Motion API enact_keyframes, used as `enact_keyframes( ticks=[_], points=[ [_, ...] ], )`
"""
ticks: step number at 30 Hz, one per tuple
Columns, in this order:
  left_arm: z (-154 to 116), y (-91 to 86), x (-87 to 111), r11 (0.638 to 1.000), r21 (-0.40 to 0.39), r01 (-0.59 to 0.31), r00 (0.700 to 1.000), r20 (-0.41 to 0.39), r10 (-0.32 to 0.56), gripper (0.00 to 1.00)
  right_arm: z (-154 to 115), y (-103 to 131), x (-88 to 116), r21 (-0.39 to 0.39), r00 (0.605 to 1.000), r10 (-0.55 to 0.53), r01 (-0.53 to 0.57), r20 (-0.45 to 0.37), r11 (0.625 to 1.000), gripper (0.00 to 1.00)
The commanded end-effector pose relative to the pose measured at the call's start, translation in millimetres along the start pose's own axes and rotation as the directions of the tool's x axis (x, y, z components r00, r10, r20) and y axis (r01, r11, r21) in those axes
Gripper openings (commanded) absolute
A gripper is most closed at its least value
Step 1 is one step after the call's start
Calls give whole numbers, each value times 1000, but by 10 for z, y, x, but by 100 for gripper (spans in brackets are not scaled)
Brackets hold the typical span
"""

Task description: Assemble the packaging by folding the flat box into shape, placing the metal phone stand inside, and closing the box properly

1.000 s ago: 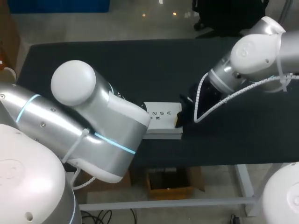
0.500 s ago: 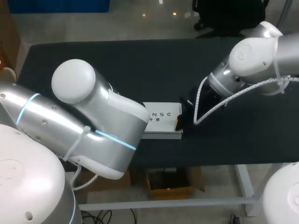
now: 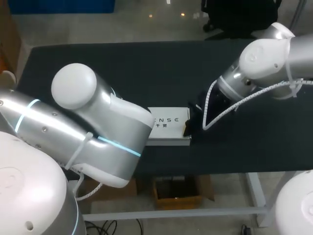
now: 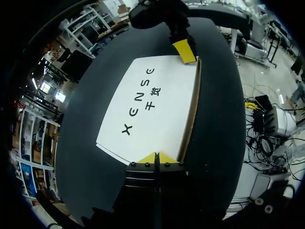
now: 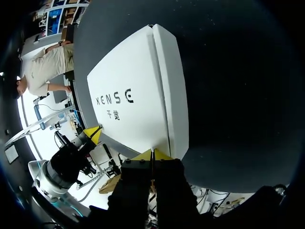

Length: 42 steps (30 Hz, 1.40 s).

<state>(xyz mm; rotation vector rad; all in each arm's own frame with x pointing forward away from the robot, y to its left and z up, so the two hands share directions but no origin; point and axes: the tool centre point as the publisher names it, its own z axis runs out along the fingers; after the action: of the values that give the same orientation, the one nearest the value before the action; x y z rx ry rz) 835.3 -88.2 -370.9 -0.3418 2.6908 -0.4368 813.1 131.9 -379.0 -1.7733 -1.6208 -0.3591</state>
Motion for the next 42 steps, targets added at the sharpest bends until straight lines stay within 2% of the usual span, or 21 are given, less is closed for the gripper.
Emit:
enact_keyframes(
  ticks=[1,7,16,20,24,29,30,31,32,33,34,38,40,42],
  points=[
    [-81,-3,64,1000,13,-10,999,32,10,0,-63,-65,42,-17,1000,-14,14,-5,1000,0],
    [-117,-60,62,1000,11,-26,999,44,25,0,-82,-89,67,-27,1000,-24,24,-4,999,0],
    [121,-51,39,1000,3,-24,1000,-12,24,0,18,86,-84,3,1000,5,-5,-7,1000,0],
    [148,-30,54,1000,5,-20,1000,-20,20,0,37,138,-116,12,1000,9,-9,-12,1000,0],
    [49,-38,78,1000,8,-15,1000,-3,15,0,2,117,-114,10,1000,-2,3,-27,1000,0],
    [-161,-100,115,1000,16,5,1000,25,-5,0,-161,-34,-40,-30,998,-41,39,-44,999,0],
    [-196,-118,123,1000,15,22,1000,20,-22,14,-202,-68,-30,-45,997,-52,50,-52,998,0],
    [-232,-140,132,999,14,40,999,10,-40,39,-237,-105,-25,-59,996,-62,59,-57,997,3],
    [-265,-161,152,998,12,55,998,10,-55,56,-277,-133,-20,-75,995,-76,71,-61,995,9],
    [-294,-183,175,998,6,68,998,7,-68,96,-338,-157,-13,-89,993,-92,86,-72,992,17],
    [-329,-206,199,996,5,84,997,-1,-84,100,-381,-177,-13,-105,992,-104,95,-78,990,25],
    [-472,-275,294,990,1,144,989,-27,-144,100,-549,-207,-35,-151,981,-158,140,-116,979,53],
    [-537,-306,356,985,-5,175,984,-36,-175,100,-614,-233,-45,-179,972,-202,178,-121,967,100],
    [-602,-343,433,976,-29,217,975,-35,-218,100,-711,-262,-68,-213,963,-241,211,-122,954,100]
  ],
)
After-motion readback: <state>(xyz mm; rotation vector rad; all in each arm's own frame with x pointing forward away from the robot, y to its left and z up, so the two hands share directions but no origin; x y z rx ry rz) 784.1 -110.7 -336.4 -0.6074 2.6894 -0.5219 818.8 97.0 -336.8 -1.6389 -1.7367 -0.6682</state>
